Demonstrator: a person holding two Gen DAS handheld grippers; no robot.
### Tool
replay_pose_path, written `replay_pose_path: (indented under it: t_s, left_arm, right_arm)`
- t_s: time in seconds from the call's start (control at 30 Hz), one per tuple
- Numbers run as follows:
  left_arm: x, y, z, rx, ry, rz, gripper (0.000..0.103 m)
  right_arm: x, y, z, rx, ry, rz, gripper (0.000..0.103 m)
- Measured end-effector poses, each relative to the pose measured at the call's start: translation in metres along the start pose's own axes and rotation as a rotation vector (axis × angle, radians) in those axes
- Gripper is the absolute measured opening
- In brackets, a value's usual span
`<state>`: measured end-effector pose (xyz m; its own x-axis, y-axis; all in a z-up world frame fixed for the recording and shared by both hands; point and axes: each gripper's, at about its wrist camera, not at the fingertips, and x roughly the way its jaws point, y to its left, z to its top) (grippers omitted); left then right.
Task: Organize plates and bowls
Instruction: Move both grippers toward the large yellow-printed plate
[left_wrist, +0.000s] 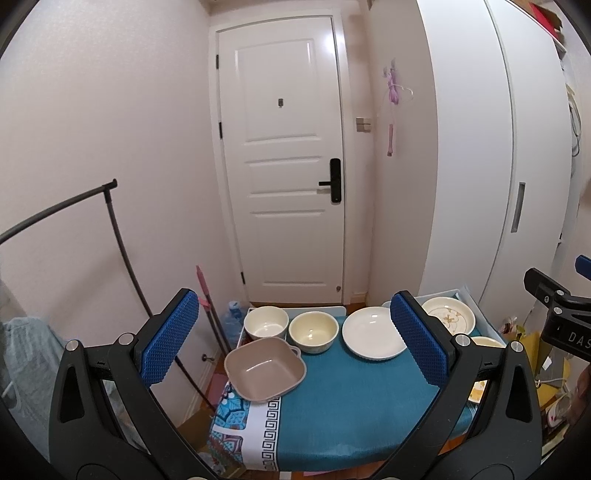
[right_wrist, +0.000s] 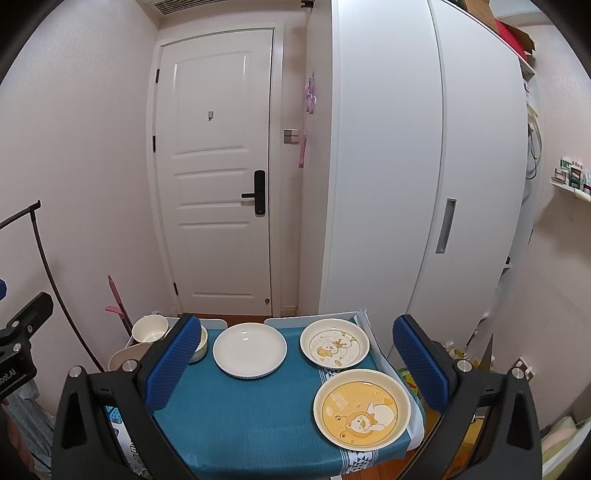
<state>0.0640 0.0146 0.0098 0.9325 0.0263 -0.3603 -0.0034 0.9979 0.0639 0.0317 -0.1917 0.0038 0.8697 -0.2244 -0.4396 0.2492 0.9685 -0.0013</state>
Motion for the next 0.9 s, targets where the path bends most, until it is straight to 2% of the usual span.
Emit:
replay_pose_path:
  t_s: [0.27, 0.4, 0.53, 0.7, 0.83, 0.9]
  left_arm:
    - [0.022, -0.011, -0.003, 0.050, 0.031, -0.059, 0.103]
    - [0.043, -0.025, -0.012, 0.046, 0.091, -0.128, 0.103]
    - [0.073, -0.053, -0.027, 0.074, 0.179, -0.189, 0.103]
    - [0.121, -0.102, -0.059, 0.082, 0.330, -0.273, 0.103]
    - [0.160, -0.154, -0.096, 0.082, 0.478, -0.365, 0.103]
    - [0.179, -0.182, -0.115, 0.081, 0.546, -0.400, 0.103]
  right_arm:
    - [0.007, -0.011, 0.000, 0.052, -0.006, -0.009, 0.103]
    - [0.020, -0.036, -0.011, 0.084, 0.051, -0.034, 0.103]
    - [0.040, -0.072, -0.030, 0.108, 0.122, -0.057, 0.103]
    - [0.080, -0.129, -0.065, 0.142, 0.256, -0.014, 0.103]
    - [0.118, -0.170, -0.098, 0.158, 0.371, 0.037, 0.103]
    - [0.136, -0.186, -0.113, 0.164, 0.422, 0.079, 0.099]
